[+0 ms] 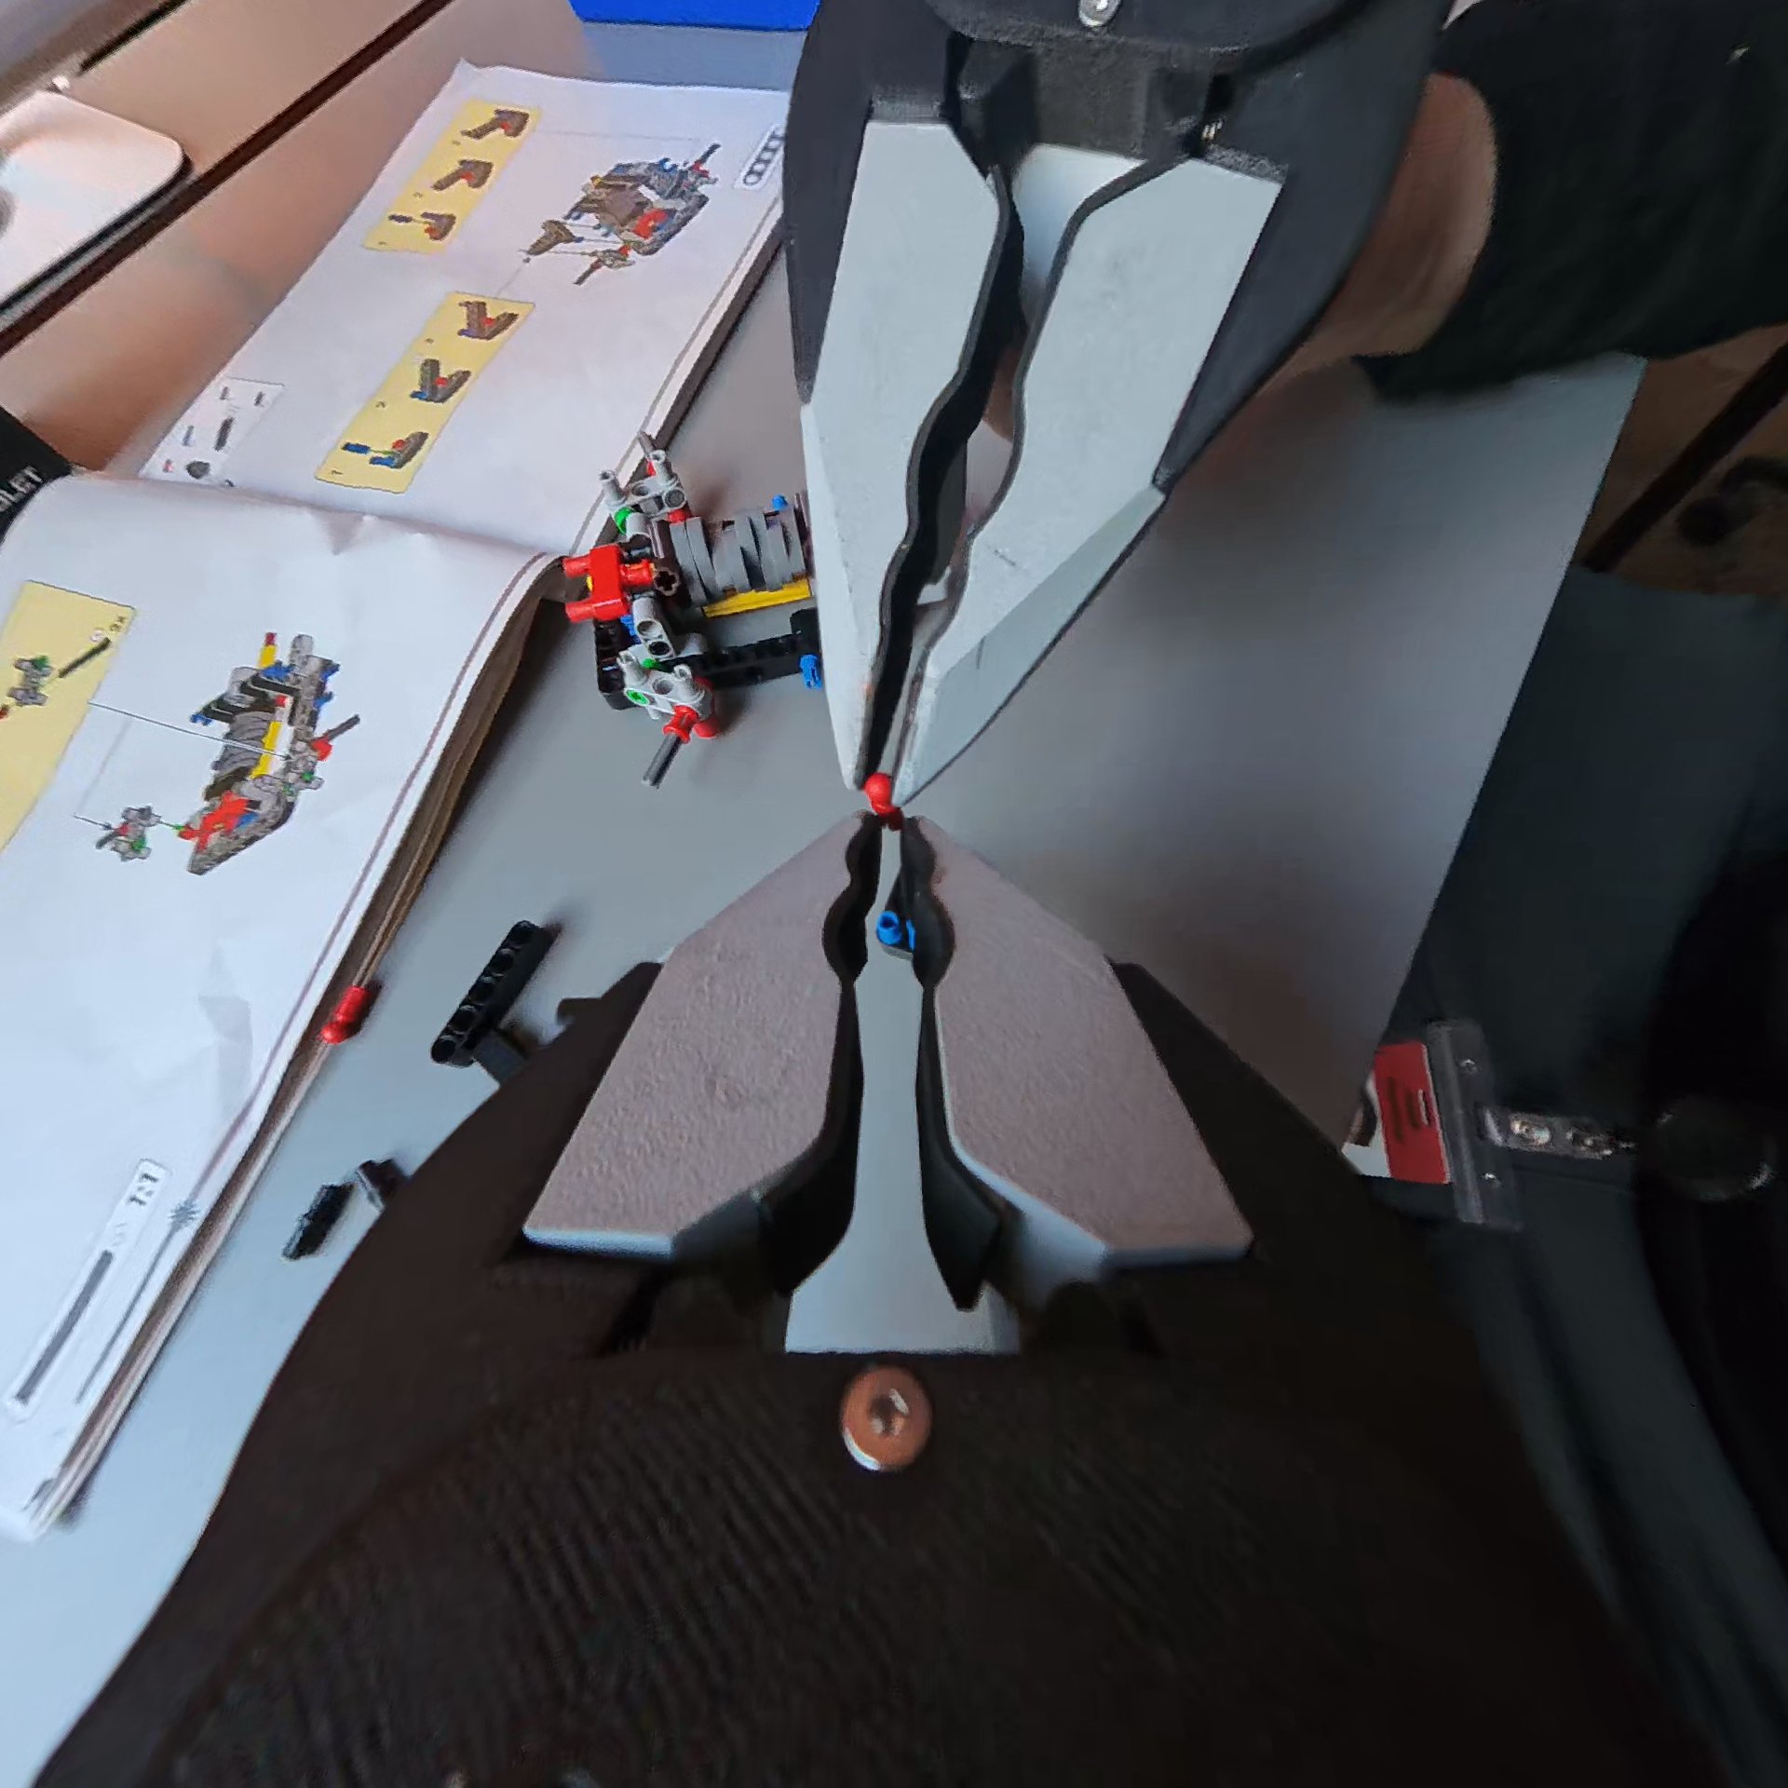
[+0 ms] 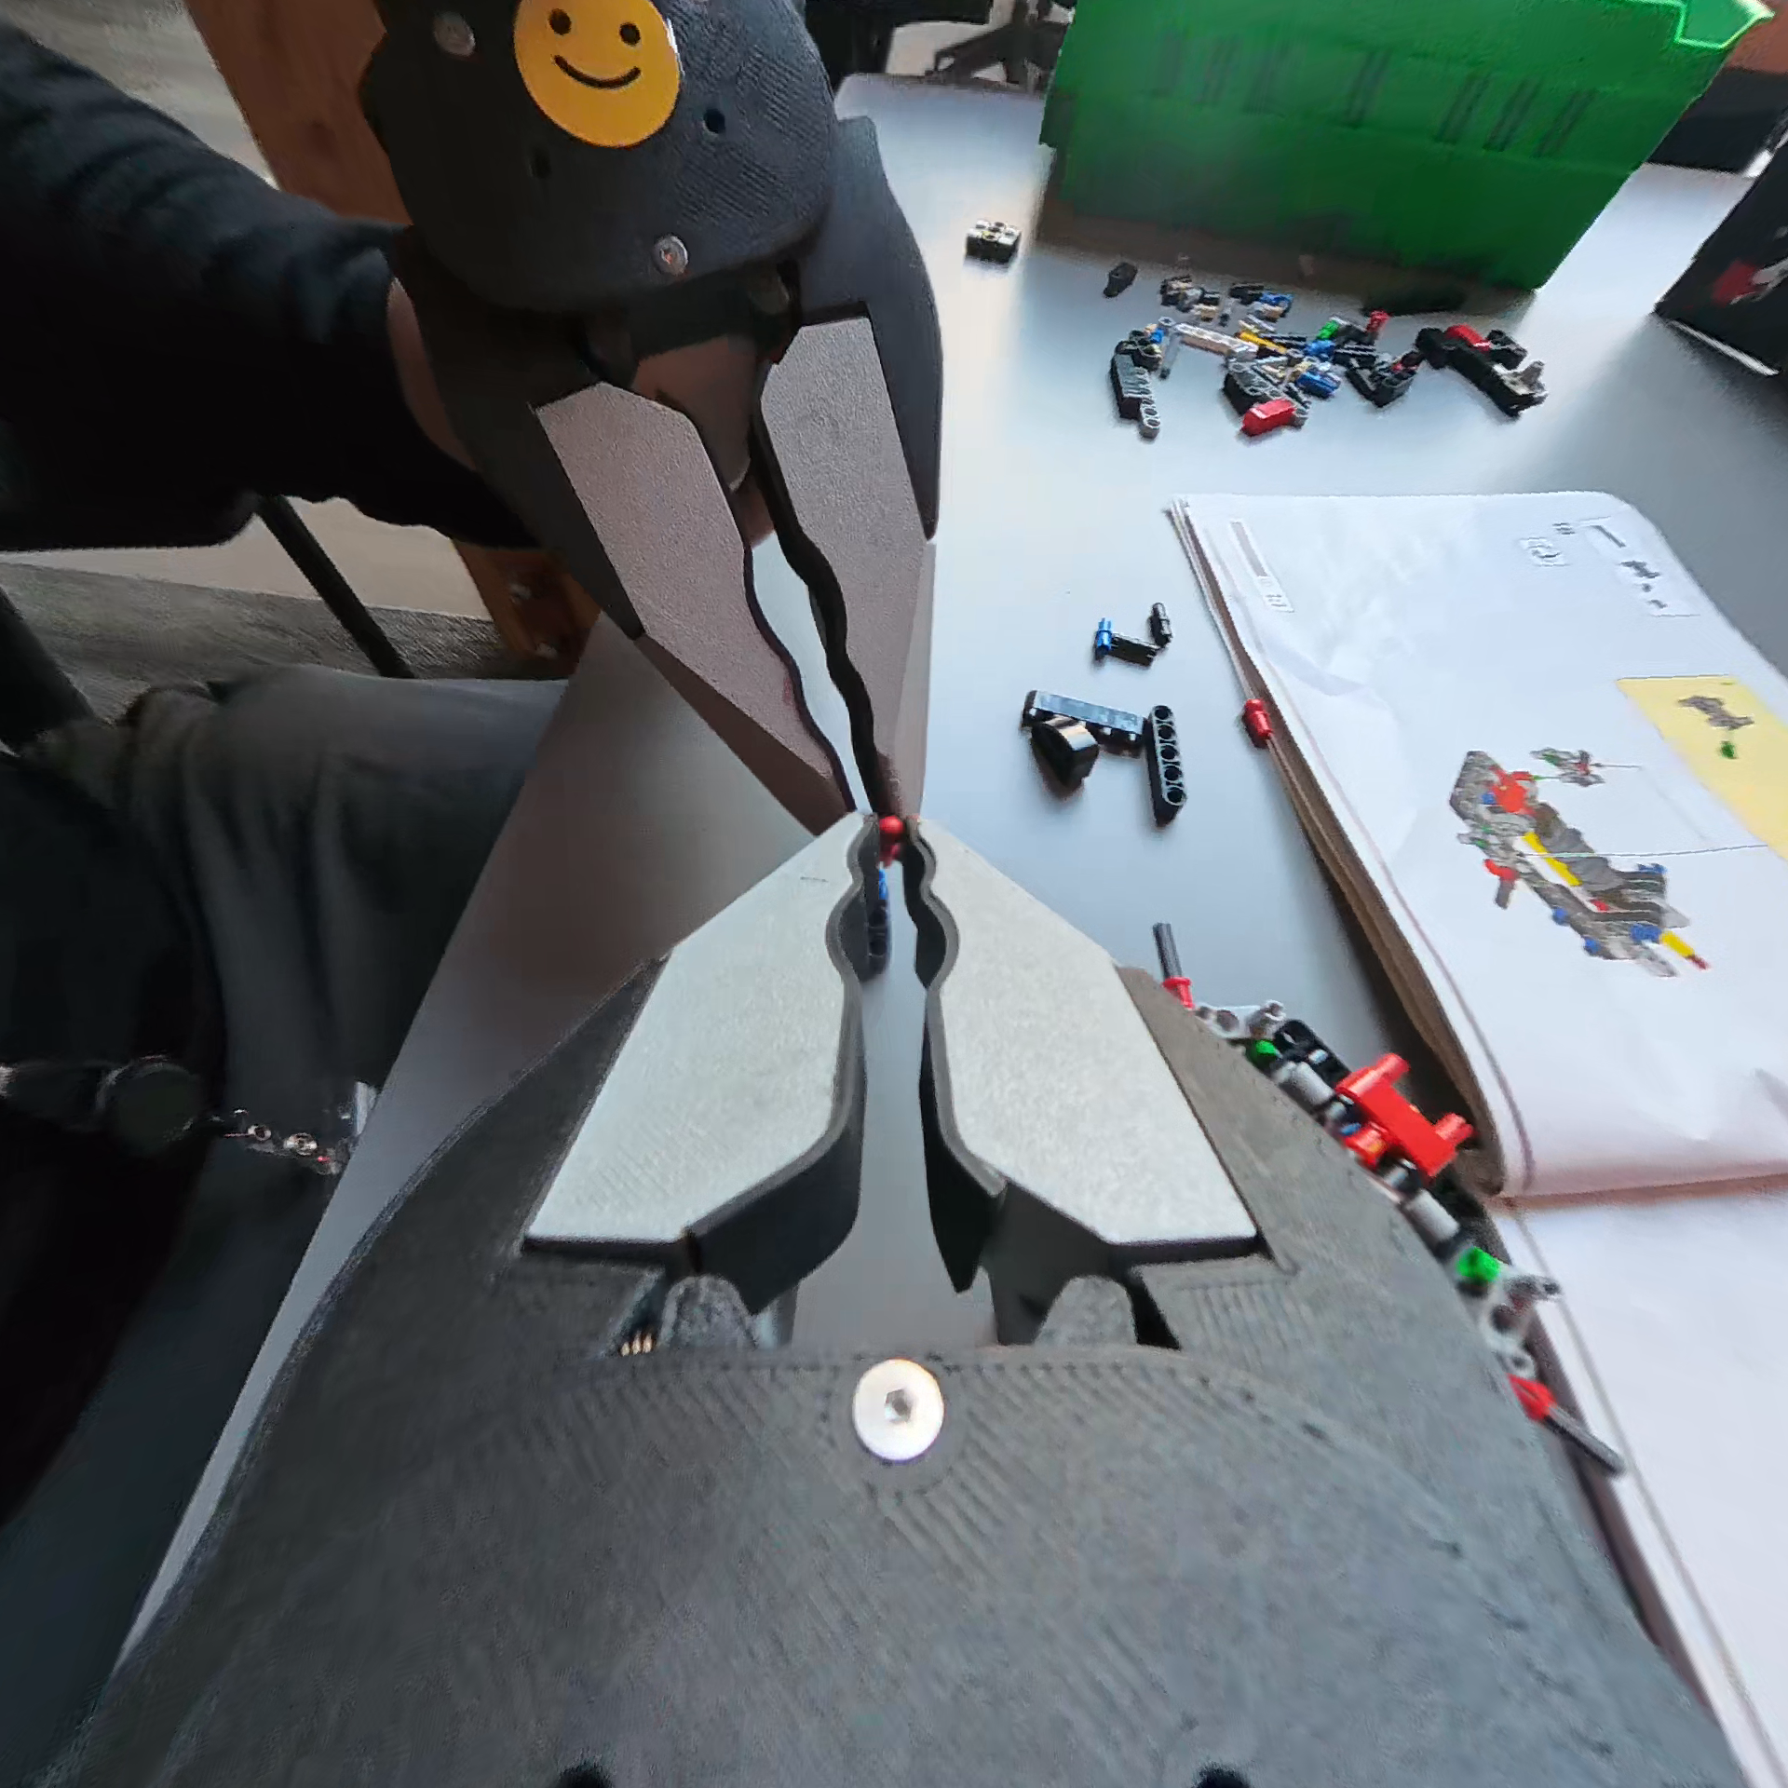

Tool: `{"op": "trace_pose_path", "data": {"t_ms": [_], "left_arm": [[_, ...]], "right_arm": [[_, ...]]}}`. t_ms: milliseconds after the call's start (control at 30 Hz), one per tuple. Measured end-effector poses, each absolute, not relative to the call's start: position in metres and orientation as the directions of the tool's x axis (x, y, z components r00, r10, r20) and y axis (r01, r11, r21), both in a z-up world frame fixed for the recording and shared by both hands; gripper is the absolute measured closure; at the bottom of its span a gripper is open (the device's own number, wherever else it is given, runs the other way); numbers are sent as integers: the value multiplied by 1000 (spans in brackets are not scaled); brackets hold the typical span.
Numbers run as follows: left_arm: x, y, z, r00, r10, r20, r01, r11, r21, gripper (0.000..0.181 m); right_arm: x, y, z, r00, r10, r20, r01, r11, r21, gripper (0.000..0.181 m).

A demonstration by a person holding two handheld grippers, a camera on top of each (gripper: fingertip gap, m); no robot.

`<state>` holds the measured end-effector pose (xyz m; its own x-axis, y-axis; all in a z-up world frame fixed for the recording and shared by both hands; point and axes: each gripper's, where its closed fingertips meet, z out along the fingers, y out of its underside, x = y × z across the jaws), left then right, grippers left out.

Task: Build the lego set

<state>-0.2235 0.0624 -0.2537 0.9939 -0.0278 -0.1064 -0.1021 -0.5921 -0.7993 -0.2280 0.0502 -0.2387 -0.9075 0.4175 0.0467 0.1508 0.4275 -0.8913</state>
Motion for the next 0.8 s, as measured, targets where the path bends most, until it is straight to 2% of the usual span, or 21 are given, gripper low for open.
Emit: {"op": "trace_pose_path", "data": {"t_ms": [267, 400, 633, 800], "left_arm": [[-221, 56, -244, 999, 1, -41, -34, -538, -842, 180], [-219, 51, -236, 996, 42, -72, -41, -505, -862, 180], [-220, 43, -237, 990, 84, -113, -52, -529, -847, 177], [-214, 50, -236, 999, 38, -28, -4, -530, -848, 181]], "right_arm": [[-225, 40, -228, -922, 387, 31, 119, 356, -927, 179], [-221, 39, -221, -927, 375, -2, 130, 315, -940, 180], [-219, 38, -218, -931, 365, -29, 144, 291, -946, 180], [-220, 41, -216, -927, 373, -31, 144, 280, -949, 180]]}}
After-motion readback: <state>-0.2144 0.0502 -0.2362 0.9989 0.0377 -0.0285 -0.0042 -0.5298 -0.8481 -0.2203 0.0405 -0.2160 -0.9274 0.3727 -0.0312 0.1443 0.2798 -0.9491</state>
